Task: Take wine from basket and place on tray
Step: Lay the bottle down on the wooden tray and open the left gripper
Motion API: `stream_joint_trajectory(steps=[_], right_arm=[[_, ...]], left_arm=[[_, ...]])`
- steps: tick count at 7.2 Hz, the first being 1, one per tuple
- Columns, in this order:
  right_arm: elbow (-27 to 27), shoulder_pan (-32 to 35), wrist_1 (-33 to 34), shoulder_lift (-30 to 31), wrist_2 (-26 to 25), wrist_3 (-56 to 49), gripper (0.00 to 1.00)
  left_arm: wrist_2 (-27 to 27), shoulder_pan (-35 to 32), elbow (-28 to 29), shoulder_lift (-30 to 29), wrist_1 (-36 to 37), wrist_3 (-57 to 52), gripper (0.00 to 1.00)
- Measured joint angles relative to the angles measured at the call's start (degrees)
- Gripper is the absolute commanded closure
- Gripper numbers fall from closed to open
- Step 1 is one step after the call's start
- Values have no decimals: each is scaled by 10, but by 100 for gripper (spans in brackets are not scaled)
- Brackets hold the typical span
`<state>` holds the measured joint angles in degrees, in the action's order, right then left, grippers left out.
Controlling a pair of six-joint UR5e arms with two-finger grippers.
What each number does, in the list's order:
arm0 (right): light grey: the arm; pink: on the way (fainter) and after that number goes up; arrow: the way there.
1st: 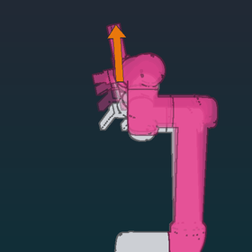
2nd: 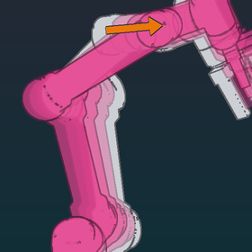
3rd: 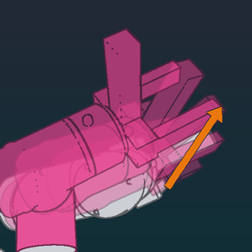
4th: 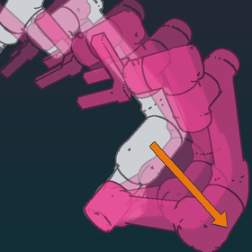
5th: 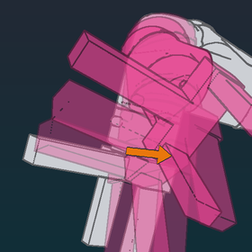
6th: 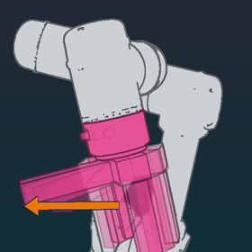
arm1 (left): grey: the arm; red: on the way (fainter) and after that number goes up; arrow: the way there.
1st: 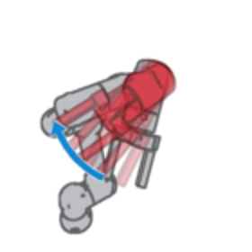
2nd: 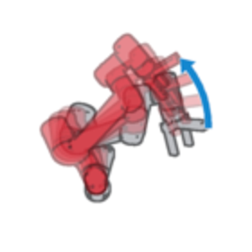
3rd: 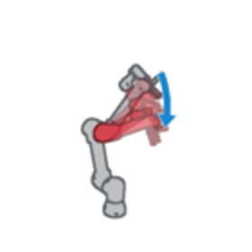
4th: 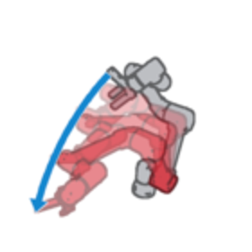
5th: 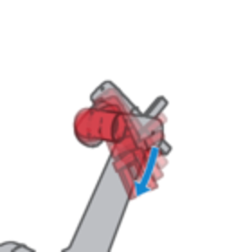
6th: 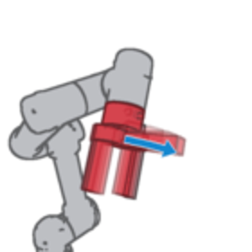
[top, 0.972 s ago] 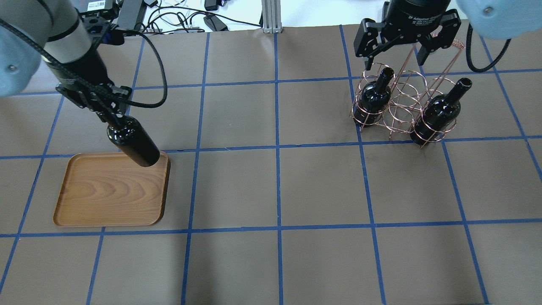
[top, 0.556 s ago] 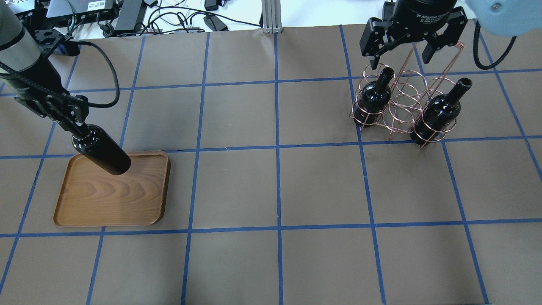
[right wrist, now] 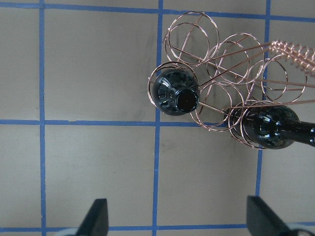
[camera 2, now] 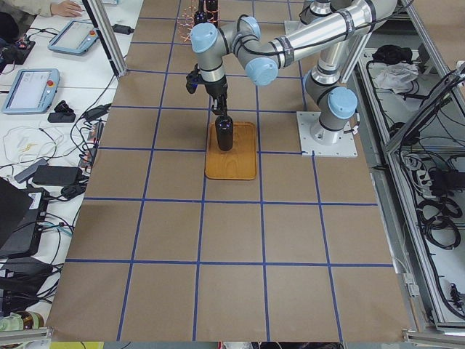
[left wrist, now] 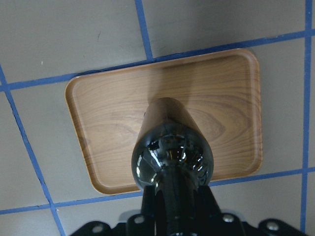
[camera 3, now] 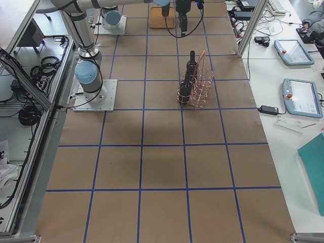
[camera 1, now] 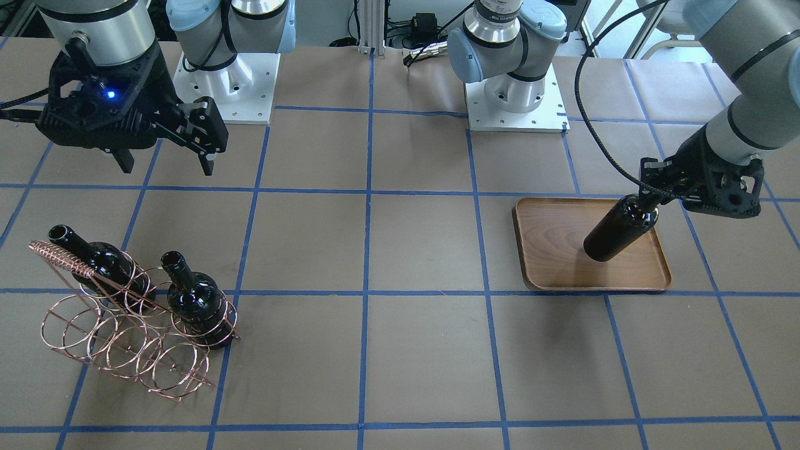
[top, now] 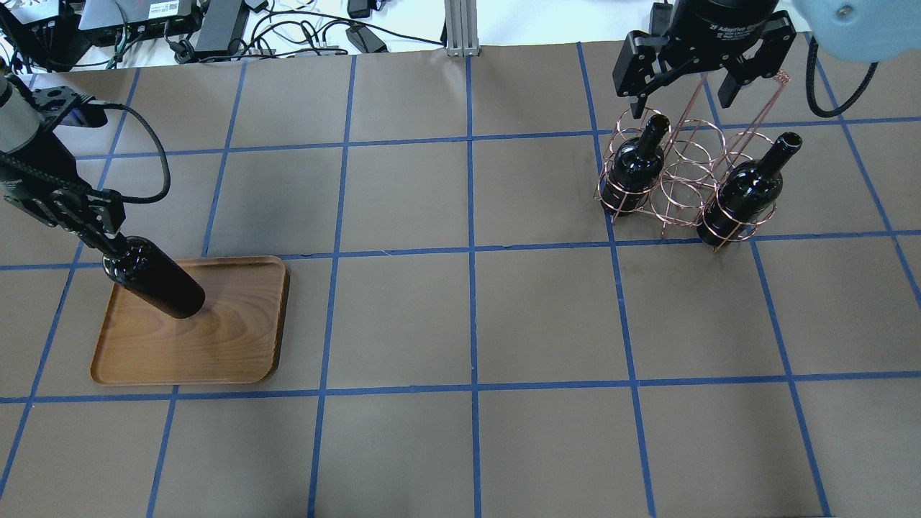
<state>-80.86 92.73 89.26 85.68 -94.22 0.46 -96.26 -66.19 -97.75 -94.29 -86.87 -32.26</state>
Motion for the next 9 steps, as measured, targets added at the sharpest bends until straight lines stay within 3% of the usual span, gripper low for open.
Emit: stream_joint_trajectory(steps=[2,5,9], right_arm=[[0,0,0,0,0,1,0],[0,0,0,0,1,2,0],[0,0,1,0,1,2,0]], left_arm=[[0,1,-7,-4,0,0,88],[-1,1,-10,-10,0,-1,0],[2,-8,1,12,-7,56,0]])
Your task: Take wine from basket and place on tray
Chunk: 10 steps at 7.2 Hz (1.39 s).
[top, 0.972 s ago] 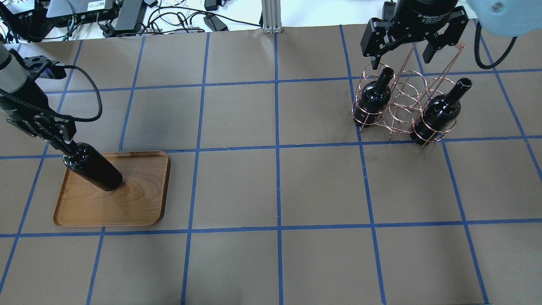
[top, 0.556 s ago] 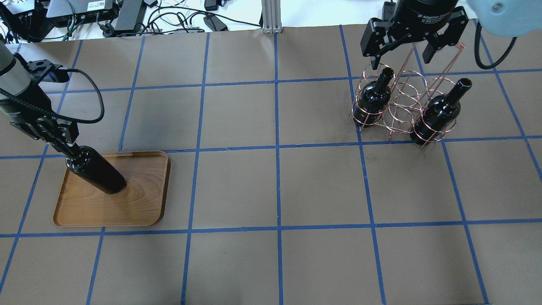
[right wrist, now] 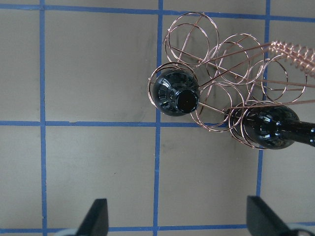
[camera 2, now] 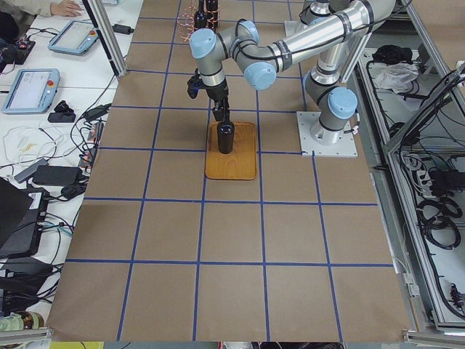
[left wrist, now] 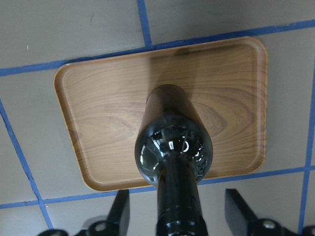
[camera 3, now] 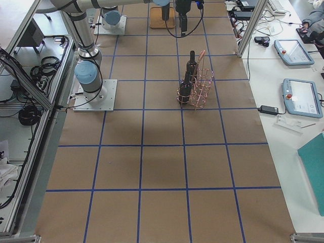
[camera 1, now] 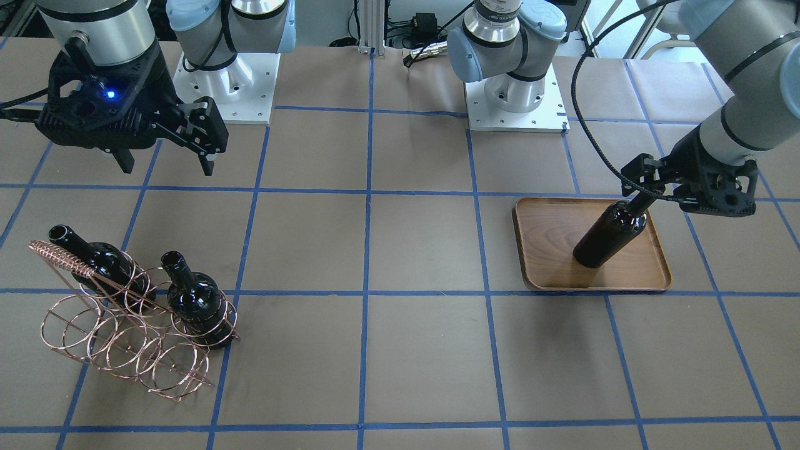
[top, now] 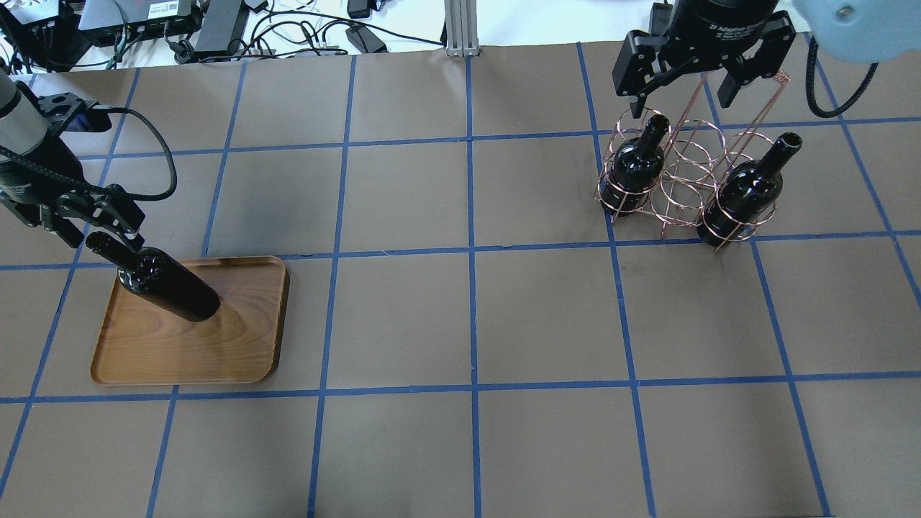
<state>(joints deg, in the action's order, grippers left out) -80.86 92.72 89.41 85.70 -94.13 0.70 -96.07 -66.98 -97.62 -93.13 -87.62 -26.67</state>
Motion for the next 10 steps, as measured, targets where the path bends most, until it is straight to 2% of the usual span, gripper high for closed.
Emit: stream_joint_trajectory(steps=[2,6,10], right_arm=[[0,0,1,0,0,-1,0],[0,0,0,0,1,0,0],[0,0,3,0,2,-1,0]], left_arm=[[19,-20,25,32,-2,65,0],[49,-156,41,51,5,225,0],[86,-202,42,69,13,242,0]])
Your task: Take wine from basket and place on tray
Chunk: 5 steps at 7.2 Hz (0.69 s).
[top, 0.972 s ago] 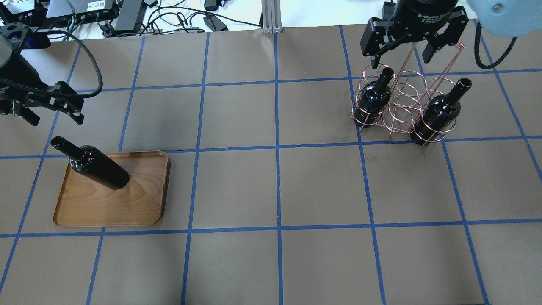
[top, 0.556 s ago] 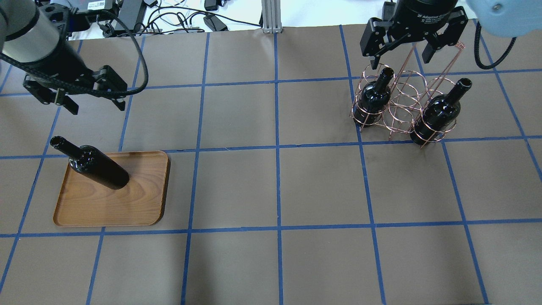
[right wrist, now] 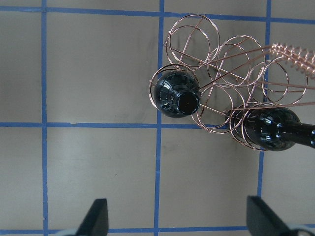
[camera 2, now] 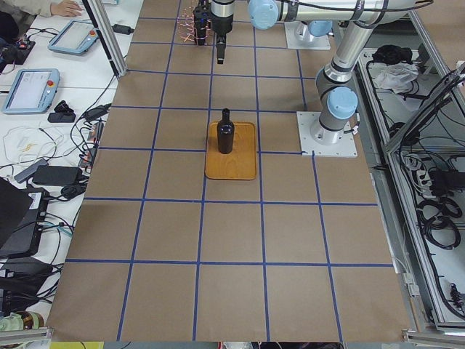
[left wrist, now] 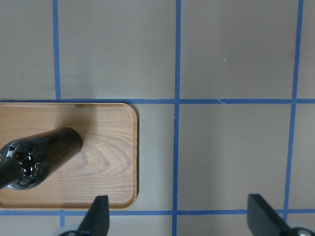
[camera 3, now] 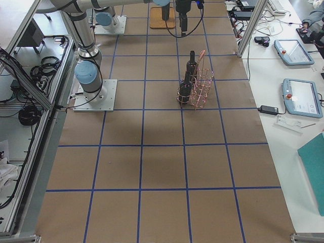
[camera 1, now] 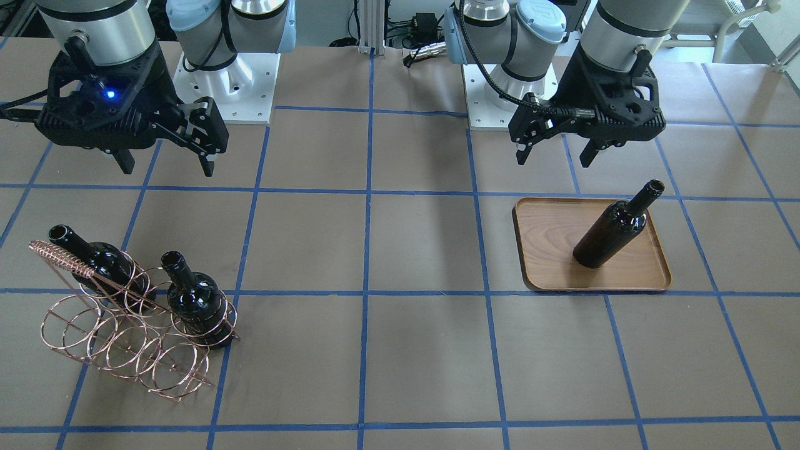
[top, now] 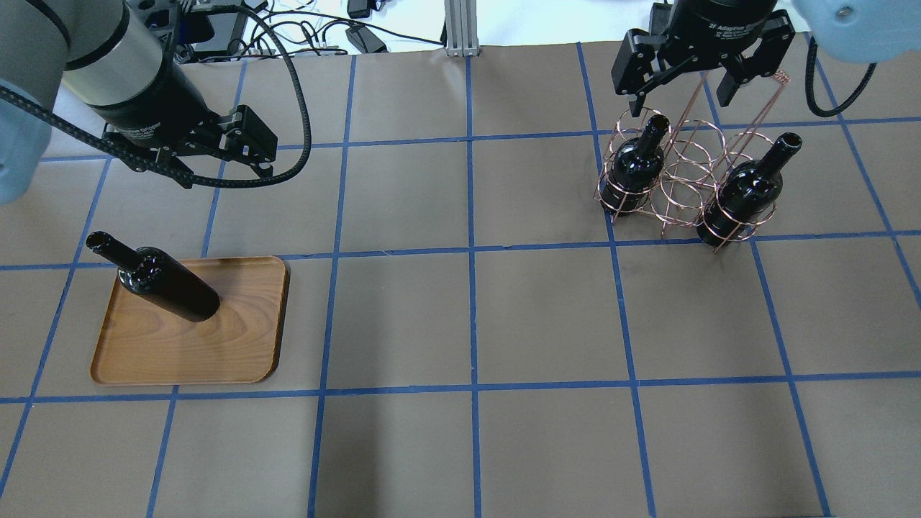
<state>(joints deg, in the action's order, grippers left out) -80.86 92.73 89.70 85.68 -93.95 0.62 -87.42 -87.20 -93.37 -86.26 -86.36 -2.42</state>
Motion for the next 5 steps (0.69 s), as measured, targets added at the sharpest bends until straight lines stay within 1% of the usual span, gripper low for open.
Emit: stream_joint_trajectory(steps=[5], right_arm=[[0,0,0,-1,-1,0,0]], left_arm=[[2,4,0,14,0,-7,0]])
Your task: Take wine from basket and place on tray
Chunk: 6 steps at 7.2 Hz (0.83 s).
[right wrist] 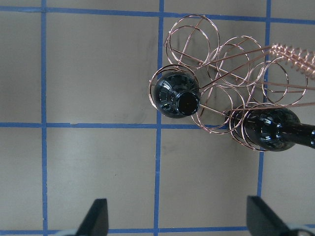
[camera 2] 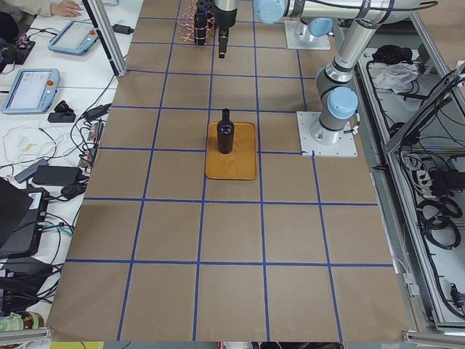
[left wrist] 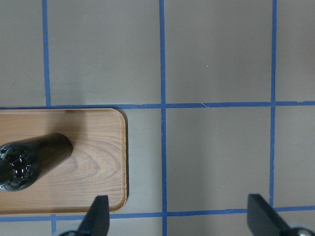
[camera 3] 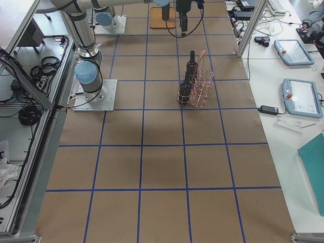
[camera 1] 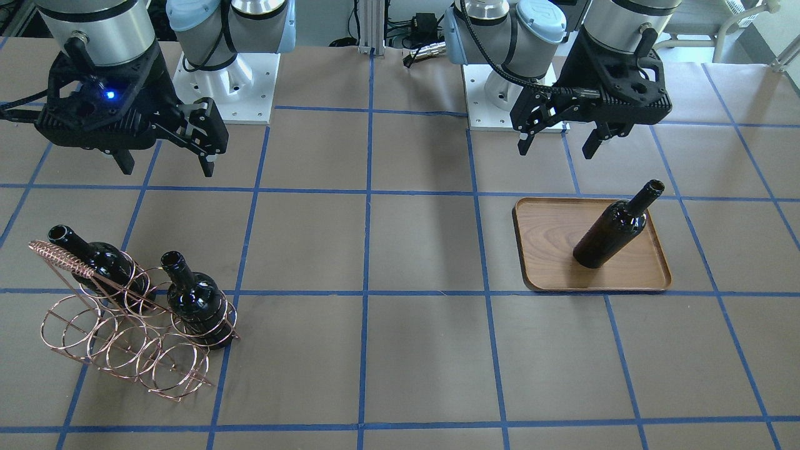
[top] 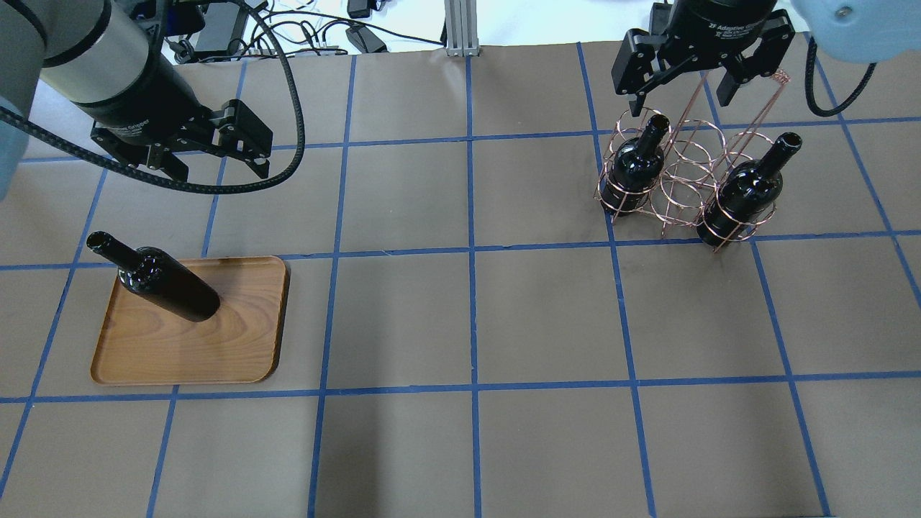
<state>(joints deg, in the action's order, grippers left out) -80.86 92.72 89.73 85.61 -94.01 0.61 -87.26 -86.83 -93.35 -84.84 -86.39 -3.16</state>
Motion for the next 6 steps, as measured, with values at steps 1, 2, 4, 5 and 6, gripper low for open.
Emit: stream_joint_trajectory(steps=[1,2,4,5,6], right_arm=[[0,0,0,0,0,0,0],[0,0,1,0,0,0,0],[0,0,1,0,0,0,0],[0,0,1,0,0,0,0],[0,0,0,0,0,0,0]], left_arm=[[0,0,-1,1,-1,-1,0],[-3,0,-2,2,-3,-1,0],[-40,0,-4,5,-7,0,0],[-51,-1,-5,6,-7,3,0],[-53,-2,-6,7,-7,5,0]])
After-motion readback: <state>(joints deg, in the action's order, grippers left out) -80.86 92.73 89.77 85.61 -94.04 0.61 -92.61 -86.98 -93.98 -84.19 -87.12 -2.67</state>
